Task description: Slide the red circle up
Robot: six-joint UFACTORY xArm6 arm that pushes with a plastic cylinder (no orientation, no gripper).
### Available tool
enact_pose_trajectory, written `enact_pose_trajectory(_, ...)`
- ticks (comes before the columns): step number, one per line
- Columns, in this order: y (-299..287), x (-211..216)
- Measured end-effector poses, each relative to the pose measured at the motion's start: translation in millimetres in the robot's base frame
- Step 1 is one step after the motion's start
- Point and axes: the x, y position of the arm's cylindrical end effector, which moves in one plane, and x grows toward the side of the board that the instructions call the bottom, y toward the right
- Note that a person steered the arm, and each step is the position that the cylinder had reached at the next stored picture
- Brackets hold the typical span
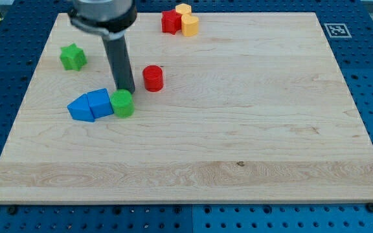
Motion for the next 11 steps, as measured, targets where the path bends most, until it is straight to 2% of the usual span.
enact_pose_trajectory(1,20,20)
enact_pose_trajectory(5,65,-29)
enact_pose_trajectory(8,58,-60)
enact_pose_trajectory(10,-3,-64)
enact_pose_trajectory(11,-3,-79)
